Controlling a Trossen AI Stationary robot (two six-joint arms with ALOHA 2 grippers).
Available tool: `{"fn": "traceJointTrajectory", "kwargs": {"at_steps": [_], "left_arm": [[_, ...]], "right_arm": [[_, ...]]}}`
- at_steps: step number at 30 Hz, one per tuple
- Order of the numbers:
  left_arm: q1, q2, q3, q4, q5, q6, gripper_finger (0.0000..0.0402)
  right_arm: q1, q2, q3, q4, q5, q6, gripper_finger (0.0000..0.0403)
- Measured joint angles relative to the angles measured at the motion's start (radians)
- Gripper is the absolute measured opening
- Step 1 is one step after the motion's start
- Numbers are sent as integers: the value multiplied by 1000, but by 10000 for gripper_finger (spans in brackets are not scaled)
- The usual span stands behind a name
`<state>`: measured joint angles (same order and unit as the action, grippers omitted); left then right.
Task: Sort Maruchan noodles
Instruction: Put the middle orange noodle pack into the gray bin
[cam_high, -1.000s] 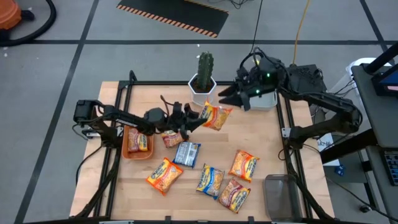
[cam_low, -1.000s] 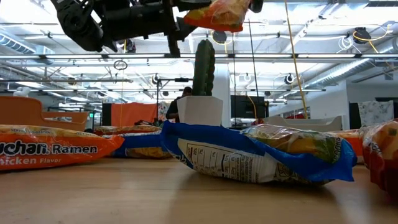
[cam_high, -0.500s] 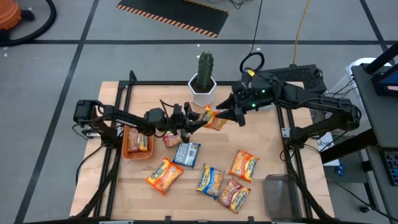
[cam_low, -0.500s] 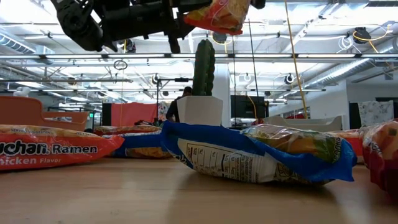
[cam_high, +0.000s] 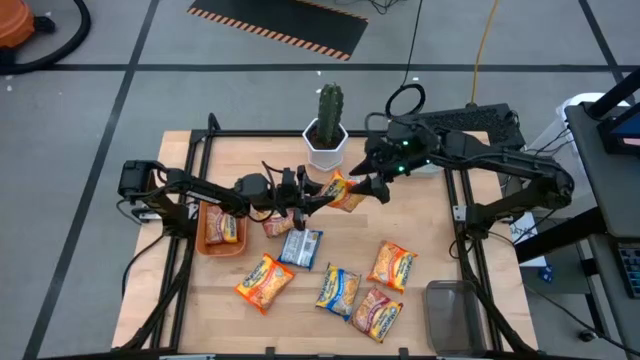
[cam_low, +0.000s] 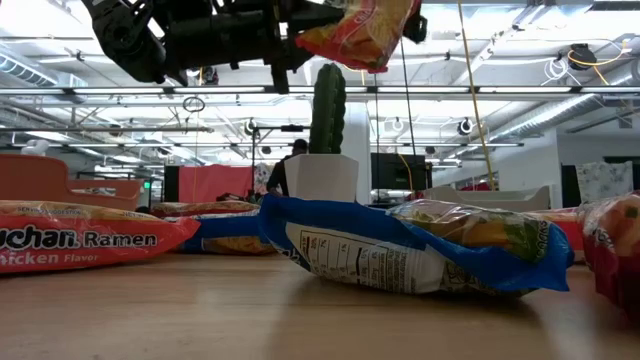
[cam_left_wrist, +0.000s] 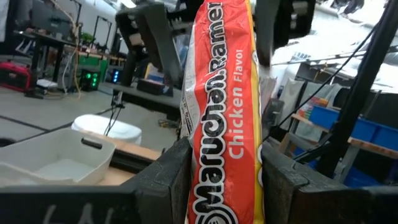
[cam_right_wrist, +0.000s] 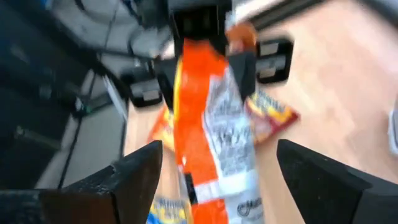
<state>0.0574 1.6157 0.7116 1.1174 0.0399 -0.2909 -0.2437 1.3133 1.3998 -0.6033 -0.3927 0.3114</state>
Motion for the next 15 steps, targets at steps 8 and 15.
{"fn": "traceJointTrajectory", "kwargs": {"at_steps": [8,15], "left_arm": [[0,0,0,-54,-44,0,140],[-1,0,0,-61,-59,-1,140]], "right_arm": [[-16,48,0,-46,-5,-182,270],[-55,78,0,-69,-129,-274,204]]}}
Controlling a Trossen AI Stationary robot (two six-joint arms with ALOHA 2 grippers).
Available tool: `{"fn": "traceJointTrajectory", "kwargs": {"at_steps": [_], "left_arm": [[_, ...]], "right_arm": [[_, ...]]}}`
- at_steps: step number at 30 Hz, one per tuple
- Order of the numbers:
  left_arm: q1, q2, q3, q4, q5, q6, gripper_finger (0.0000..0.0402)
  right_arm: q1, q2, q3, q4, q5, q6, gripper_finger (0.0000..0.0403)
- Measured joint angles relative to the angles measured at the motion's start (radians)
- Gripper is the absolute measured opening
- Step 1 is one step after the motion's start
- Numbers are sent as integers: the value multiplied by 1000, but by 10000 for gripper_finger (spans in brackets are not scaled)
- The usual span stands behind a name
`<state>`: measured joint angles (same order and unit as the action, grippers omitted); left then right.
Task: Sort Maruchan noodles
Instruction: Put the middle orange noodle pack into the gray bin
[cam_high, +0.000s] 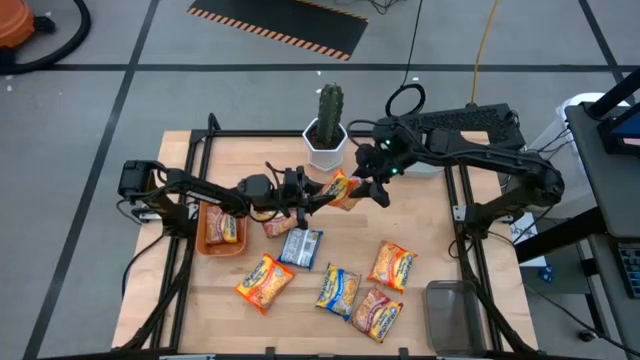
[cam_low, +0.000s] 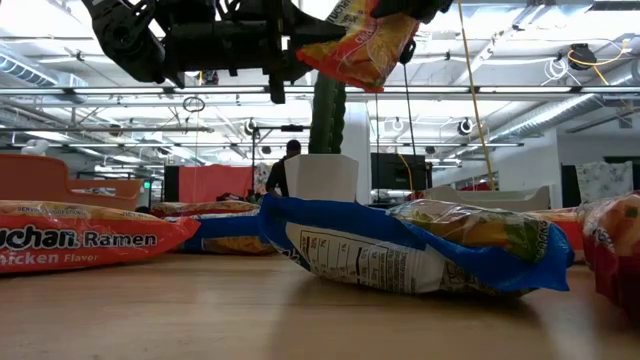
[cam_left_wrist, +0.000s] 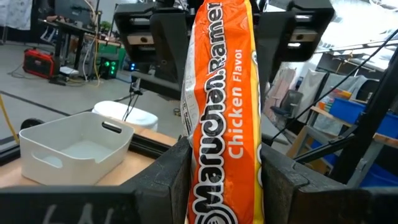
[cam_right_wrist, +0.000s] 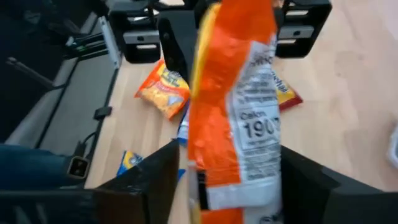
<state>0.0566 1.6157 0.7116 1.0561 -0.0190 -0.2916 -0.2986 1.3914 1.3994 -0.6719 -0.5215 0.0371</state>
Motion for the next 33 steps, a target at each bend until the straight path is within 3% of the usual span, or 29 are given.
{"fn": "traceJointTrajectory", "kwargs": {"at_steps": [10,23,26,33], "left_arm": [[0,0,0,4,-2,-7,140],[-6,-5,0,16,11,-174,146],[-5,-5,0,19,10,-207,170],[8,-7,0,14,9,-272,267]], "right_arm": [[-30,12,0,-35,-79,4,118],[-29,11,0,-24,-91,137,109],[-29,11,0,-17,-86,167,106],[-30,12,-1,23,-80,179,110]]}}
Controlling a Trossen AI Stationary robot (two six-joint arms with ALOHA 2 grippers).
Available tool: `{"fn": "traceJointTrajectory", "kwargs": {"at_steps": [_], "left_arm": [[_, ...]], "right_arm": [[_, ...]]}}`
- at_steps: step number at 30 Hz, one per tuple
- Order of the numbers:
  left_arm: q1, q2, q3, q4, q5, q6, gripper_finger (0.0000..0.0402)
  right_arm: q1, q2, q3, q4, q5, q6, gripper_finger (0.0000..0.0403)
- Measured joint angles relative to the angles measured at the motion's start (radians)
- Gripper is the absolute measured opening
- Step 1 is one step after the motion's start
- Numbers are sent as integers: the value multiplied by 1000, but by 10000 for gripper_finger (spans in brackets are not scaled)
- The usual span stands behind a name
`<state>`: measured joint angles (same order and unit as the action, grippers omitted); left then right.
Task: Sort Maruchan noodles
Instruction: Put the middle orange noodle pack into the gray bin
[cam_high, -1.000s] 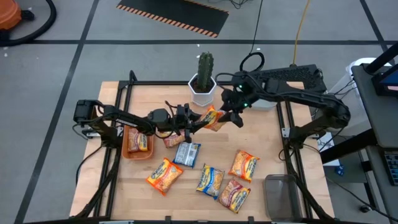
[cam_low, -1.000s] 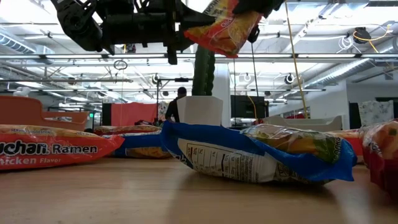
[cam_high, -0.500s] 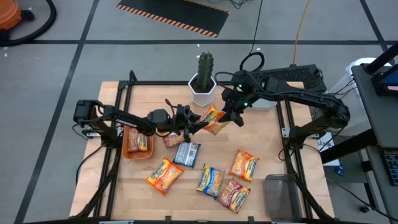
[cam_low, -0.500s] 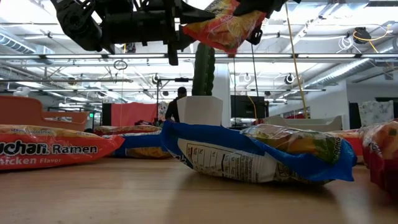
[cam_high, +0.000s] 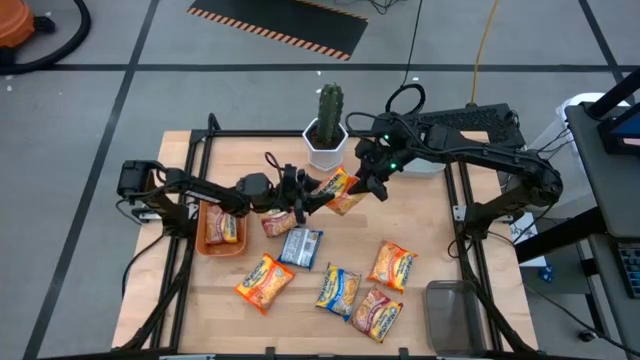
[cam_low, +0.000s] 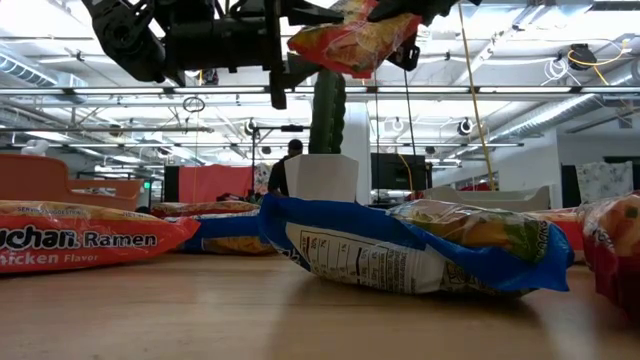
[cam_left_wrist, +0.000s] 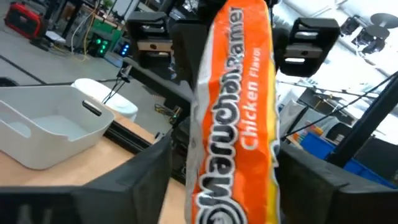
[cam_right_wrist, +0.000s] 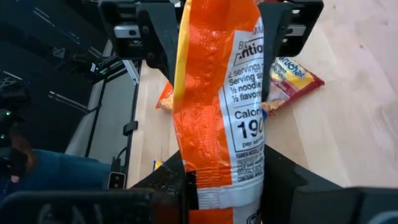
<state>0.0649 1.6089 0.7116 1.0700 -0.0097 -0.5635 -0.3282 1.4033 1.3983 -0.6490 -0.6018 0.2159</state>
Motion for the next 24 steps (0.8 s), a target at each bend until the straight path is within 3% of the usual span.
{"fn": "traceJointTrajectory", "kwargs": {"at_steps": [17,24], "left_arm": [[108,-61,1,-30,-11,-10,282],[125,-61,1,-51,-84,5,282]], "right_arm": [[-106,-2,0,-9,-84,-48,109],[-163,-6,0,-113,-143,-105,108]]}}
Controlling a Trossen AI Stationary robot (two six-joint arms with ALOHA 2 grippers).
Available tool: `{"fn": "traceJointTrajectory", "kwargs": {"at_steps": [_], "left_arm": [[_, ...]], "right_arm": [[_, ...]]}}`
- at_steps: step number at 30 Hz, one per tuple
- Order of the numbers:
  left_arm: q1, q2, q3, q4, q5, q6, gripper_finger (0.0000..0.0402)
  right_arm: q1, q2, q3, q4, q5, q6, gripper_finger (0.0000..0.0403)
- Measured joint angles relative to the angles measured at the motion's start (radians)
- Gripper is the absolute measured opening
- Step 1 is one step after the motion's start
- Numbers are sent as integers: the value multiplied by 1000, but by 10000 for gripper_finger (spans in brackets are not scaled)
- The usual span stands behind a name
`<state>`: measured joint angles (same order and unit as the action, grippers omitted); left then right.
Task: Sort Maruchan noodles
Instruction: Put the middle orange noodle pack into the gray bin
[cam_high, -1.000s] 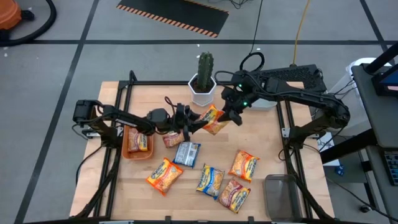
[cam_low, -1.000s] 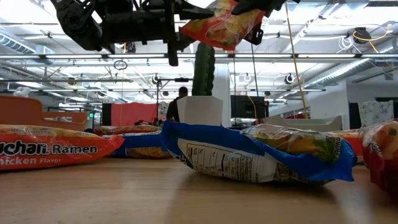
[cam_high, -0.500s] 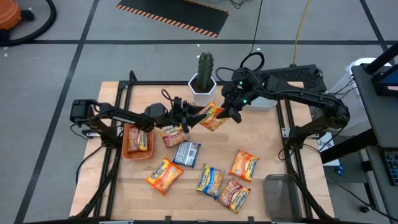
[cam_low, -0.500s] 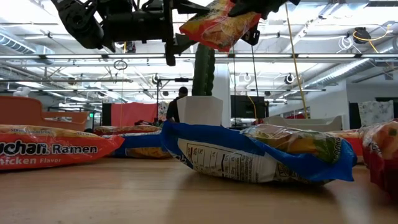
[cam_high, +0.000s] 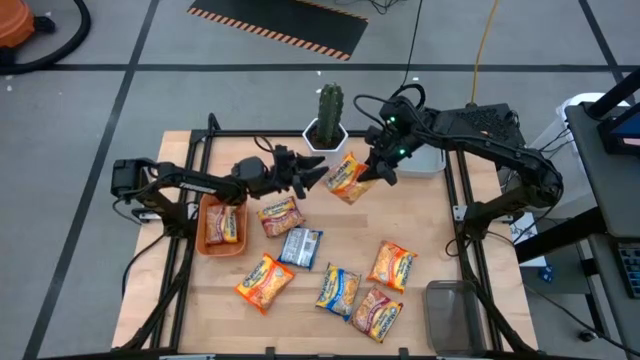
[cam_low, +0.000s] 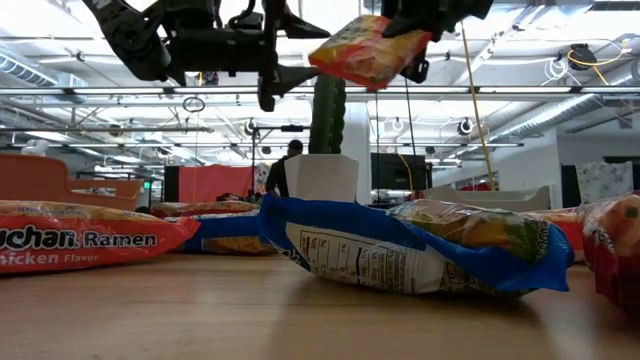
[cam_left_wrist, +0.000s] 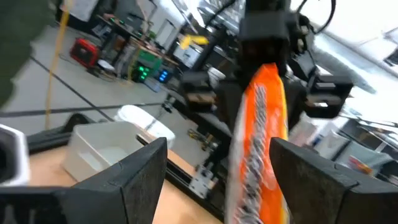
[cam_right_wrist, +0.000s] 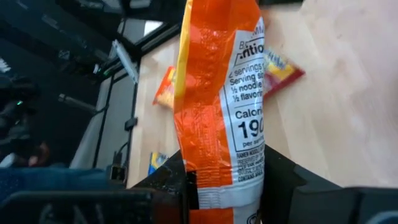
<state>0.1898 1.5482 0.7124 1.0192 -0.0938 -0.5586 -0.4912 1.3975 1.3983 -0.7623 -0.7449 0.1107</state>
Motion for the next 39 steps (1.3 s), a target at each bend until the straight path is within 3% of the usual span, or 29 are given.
{"fn": "traceJointTrajectory", "kwargs": {"at_steps": [7,11,20,27,39], "left_arm": [[1,0,0,0,-51,1,282],[1,0,0,0,-46,-20,282],[0,-10,0,-10,70,-79,282],[-18,-36,-1,-41,177,-79,282],[-60,-178,-2,-354,200,-52,282]], "right_arm": [[-6,0,0,-65,12,-18,110],[-6,0,0,-68,62,51,109],[-7,0,0,-66,200,256,111],[-28,0,0,-127,289,324,114],[-167,-14,0,-204,326,321,115]]}}
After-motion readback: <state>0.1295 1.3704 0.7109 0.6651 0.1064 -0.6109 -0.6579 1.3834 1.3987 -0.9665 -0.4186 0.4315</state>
